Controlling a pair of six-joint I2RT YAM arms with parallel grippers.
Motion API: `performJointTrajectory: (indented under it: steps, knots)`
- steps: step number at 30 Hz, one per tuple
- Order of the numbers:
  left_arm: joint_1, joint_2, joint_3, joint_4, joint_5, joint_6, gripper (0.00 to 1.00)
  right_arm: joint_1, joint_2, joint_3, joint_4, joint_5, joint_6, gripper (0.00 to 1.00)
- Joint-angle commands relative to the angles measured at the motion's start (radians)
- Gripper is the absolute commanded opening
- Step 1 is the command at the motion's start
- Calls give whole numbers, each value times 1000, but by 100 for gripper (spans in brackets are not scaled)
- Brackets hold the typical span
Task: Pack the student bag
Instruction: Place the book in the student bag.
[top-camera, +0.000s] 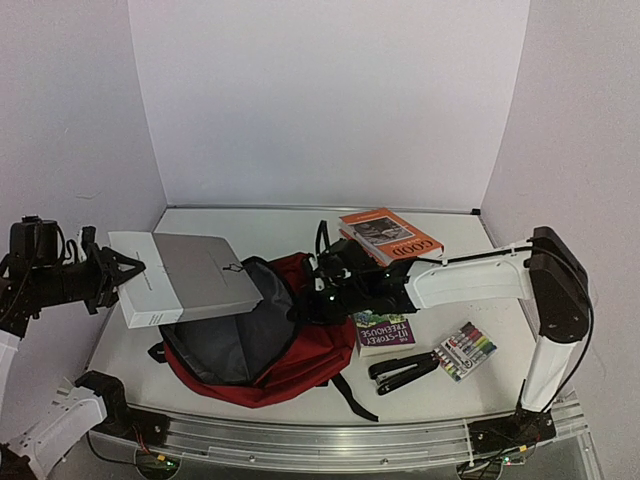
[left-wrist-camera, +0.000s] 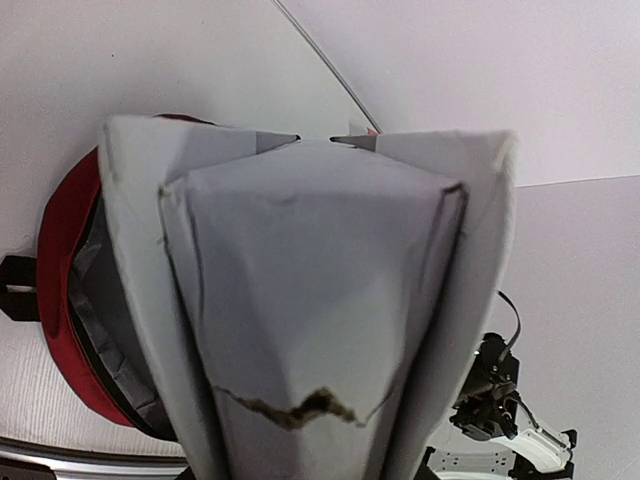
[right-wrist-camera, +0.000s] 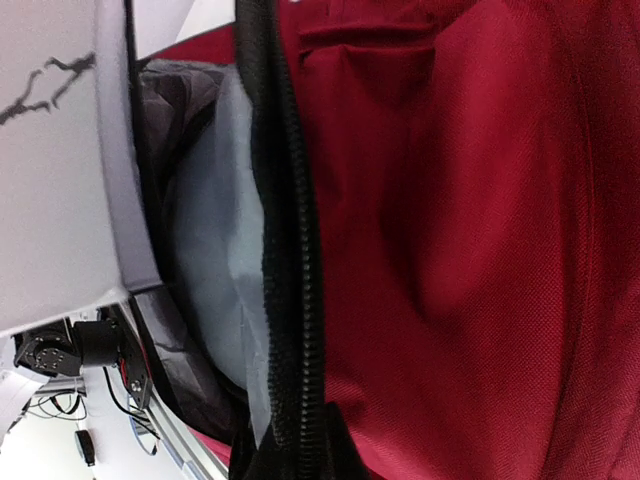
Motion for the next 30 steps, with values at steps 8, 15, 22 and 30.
performJointTrajectory:
  steps: [8, 15, 22, 30]
  knots:
    - [4, -6, 14, -82, -45, 11, 31, 11, -217, 38, -9, 160, 61, 0]
    - [3, -2, 21, -132, -67, 30, 31, 22, -228, 71, -10, 177, 61, 0]
    - [4, -41, -41, -129, -53, 6, 31, 27, -222, 94, -10, 178, 64, 0]
    - [4, -91, -197, 93, 103, -86, 30, 41, -226, 147, -8, 173, 61, 0]
